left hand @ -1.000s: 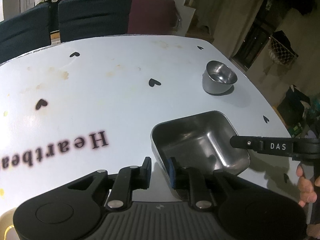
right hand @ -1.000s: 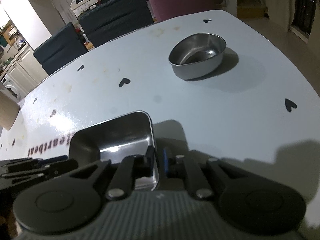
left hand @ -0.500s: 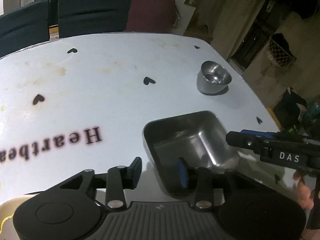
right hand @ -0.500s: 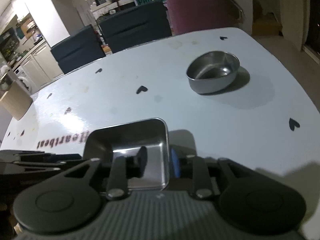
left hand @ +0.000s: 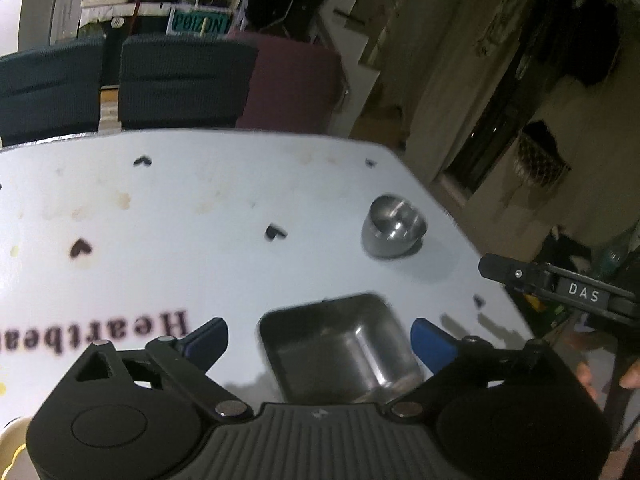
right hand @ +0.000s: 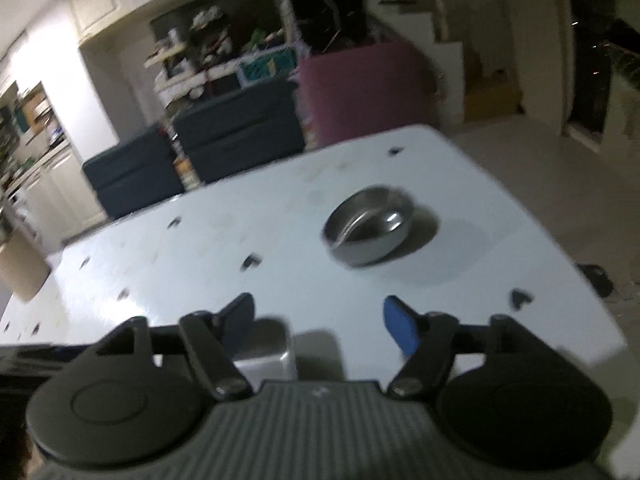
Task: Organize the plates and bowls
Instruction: 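Open both grippers to release the second tray, then move both grippers to the round steel bowl and close on its rim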
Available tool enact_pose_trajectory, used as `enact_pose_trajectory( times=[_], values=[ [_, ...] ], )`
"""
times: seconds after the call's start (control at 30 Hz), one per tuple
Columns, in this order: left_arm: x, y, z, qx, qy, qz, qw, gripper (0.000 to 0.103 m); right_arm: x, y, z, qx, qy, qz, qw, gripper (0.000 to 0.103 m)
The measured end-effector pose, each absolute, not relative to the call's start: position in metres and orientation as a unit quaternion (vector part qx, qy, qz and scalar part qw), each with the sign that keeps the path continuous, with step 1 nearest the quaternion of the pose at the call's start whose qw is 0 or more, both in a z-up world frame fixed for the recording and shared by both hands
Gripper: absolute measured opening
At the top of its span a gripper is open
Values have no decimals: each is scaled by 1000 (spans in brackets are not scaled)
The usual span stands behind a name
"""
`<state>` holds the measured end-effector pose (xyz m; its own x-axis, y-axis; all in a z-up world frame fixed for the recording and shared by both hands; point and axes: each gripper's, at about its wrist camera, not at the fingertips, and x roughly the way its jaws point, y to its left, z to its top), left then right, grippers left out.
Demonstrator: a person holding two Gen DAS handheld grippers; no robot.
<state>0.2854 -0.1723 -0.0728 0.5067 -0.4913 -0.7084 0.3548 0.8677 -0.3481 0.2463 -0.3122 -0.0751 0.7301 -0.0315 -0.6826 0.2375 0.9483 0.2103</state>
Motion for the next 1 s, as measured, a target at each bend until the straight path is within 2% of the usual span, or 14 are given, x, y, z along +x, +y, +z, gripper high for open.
enact_pose_trajectory(
  times=[0.13,0.4,0.5,0.57,0.63,0.77,0.83,0.9,1.0],
  values=[
    [290,-187,-64,-87,418,-252,869,103,253,-334,-69,153,340,-73,925,103],
    [313,-231,-67,-138,397,-245,874,100,291,-378,-72,114,317,-70,939,103],
    [329,-244,-75,-171,400,-244,866,90,311,-394,-76,98,325,-64,939,103],
    [342,-250,-84,-199,407,-242,858,80,328,-409,-82,100,327,-56,938,98],
    [356,-256,-96,-227,422,-237,845,72,344,-422,-88,110,334,-54,935,86],
    [380,-271,-123,-263,456,-223,820,58,374,-444,-107,134,350,-38,926,72],
    [388,-277,-134,-273,470,-219,811,55,386,-448,-115,137,360,-32,922,58],
    [396,-283,-144,-279,482,-220,801,53,398,-449,-123,137,369,-22,919,54],
    [405,-292,-152,-270,490,-211,801,53,411,-445,-133,127,383,-8,915,53]
  ],
)
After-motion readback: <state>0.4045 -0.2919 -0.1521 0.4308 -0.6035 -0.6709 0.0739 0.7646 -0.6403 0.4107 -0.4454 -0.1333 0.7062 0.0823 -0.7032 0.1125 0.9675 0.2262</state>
